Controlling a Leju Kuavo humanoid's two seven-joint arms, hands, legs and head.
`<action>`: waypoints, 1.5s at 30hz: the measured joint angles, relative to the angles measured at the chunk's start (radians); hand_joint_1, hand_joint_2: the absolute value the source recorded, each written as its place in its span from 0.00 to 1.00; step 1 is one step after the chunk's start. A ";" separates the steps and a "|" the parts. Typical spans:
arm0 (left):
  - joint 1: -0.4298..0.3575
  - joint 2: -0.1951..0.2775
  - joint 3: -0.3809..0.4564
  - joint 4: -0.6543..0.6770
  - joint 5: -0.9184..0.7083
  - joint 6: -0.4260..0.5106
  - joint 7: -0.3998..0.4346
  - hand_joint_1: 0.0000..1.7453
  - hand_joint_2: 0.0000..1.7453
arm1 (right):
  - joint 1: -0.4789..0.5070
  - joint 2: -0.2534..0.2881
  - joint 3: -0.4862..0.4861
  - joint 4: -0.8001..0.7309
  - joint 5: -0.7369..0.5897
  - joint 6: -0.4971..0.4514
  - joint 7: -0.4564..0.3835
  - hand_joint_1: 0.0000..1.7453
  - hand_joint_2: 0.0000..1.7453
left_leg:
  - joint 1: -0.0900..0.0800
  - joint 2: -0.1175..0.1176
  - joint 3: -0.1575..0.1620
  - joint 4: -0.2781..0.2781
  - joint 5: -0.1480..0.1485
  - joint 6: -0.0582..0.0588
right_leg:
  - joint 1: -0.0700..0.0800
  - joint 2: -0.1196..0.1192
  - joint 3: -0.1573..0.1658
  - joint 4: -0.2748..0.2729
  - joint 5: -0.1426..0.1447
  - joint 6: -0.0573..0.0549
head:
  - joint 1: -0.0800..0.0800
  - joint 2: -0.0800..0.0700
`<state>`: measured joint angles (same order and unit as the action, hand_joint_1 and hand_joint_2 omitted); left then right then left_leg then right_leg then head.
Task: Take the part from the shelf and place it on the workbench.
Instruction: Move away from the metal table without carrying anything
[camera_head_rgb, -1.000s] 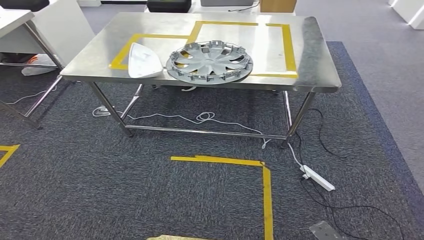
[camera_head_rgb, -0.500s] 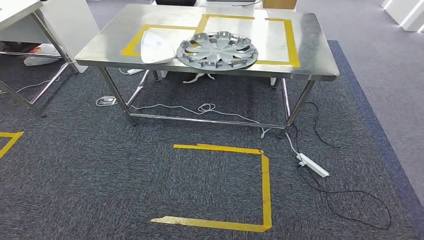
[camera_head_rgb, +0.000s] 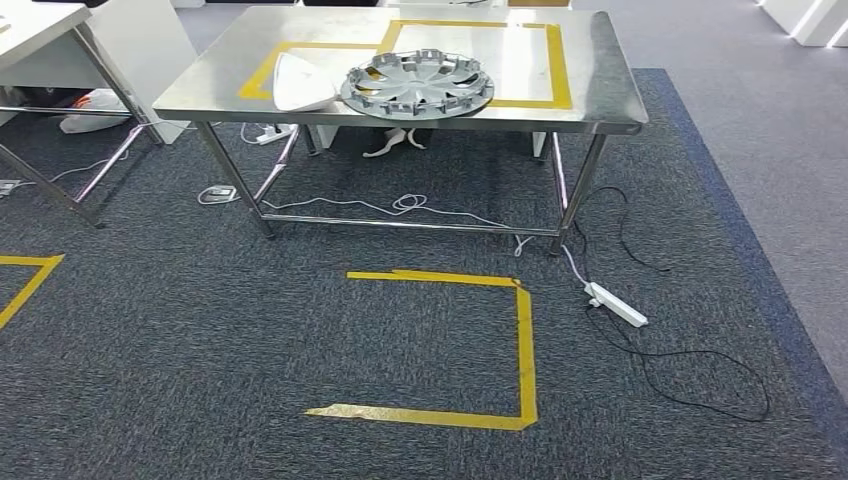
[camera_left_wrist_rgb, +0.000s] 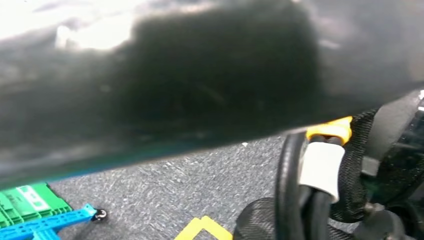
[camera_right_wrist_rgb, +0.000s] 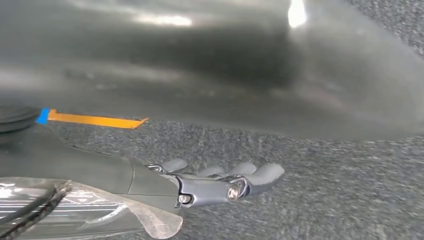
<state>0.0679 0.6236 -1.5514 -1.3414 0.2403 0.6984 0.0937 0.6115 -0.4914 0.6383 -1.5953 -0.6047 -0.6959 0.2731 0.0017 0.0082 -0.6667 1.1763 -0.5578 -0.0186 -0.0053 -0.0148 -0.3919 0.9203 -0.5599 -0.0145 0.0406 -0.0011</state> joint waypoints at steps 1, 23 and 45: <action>0.000 -0.002 0.000 0.003 0.000 0.001 0.000 0.00 0.00 | 0.000 0.000 0.002 0.000 -0.010 0.000 -0.008 0.00 0.00 | 0.003 0.000 -0.008 0.060 -0.026 -0.004 | 0.000 -0.001 -0.011 0.003 0.007 0.001 | -0.001 0.000; -0.001 -0.017 -0.002 0.017 0.000 0.002 0.001 0.00 0.00 | 0.000 -0.011 0.011 0.001 -0.089 -0.001 -0.074 0.00 0.00 | -0.008 -0.003 0.179 -0.198 0.054 0.039 | -0.009 0.001 -0.085 0.036 0.046 0.038 | 0.001 0.000; -0.001 -0.016 -0.008 0.019 0.003 0.002 0.005 0.00 0.00 | -0.013 -0.023 0.029 0.021 0.020 -0.001 -0.029 0.00 0.00 | -0.004 -0.016 0.155 -0.215 0.088 0.070 | -0.014 0.009 -0.168 0.203 -0.052 0.062 | 0.003 0.000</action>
<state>0.0668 0.6077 -1.5591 -1.3224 0.2433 0.7004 0.0984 0.5984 -0.5145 0.6678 -1.5741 -0.5848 -0.6971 0.2443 -0.0020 -0.0079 -0.5114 0.9616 -0.4697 0.0516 -0.0191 -0.0062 -0.5599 1.1232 -0.6118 0.0476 0.0440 -0.0011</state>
